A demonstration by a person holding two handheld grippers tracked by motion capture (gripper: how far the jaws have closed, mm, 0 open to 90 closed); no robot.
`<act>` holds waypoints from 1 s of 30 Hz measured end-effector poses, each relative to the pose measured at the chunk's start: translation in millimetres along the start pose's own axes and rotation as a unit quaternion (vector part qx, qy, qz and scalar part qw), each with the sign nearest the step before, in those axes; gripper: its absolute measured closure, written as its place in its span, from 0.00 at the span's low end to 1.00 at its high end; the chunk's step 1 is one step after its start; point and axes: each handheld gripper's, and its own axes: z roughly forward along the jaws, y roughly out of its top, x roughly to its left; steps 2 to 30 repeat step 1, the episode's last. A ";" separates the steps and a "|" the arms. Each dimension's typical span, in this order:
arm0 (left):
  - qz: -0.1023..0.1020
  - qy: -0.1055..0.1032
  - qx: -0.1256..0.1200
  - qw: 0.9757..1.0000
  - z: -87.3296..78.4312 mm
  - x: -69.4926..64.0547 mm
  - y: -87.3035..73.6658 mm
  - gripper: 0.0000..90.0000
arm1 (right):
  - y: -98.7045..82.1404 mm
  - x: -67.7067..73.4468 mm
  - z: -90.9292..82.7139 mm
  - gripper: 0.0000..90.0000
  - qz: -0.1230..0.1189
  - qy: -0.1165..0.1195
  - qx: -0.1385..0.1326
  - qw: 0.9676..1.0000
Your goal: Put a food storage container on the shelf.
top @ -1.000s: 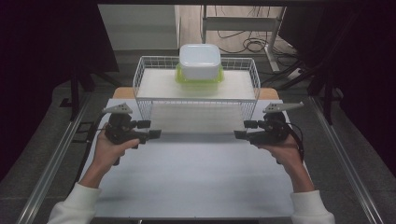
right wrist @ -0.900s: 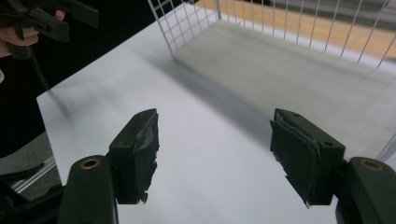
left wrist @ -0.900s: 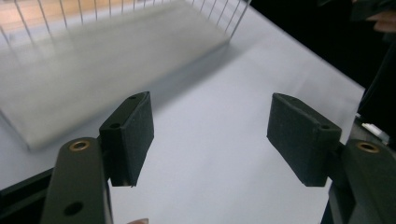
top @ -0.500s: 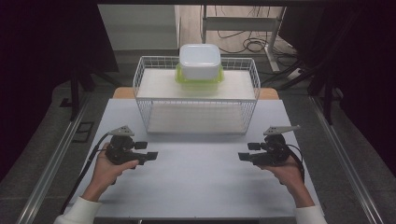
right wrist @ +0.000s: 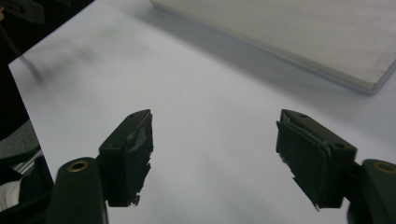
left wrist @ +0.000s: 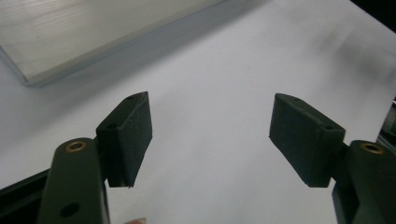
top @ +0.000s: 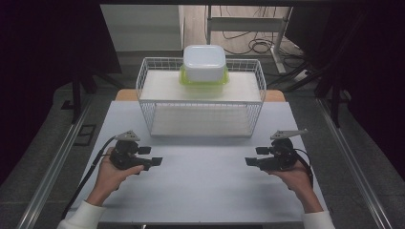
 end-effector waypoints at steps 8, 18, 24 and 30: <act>0.000 0.000 0.002 1.000 0.6 0.5 0.2 0.32 | -1.1 -0.6 1.5 0.28 -0.002 -0.002 0.003 1.000; 0.000 0.000 0.002 1.000 0.6 0.5 0.2 0.32 | -1.1 -0.6 1.5 0.28 -0.002 -0.002 0.003 1.000; 0.000 0.000 0.002 1.000 0.6 0.5 0.2 0.32 | -1.1 -0.6 1.5 0.28 -0.002 -0.002 0.003 1.000; 0.000 0.000 0.002 1.000 0.6 0.5 0.2 0.32 | -1.1 -0.6 1.5 0.28 -0.002 -0.002 0.003 1.000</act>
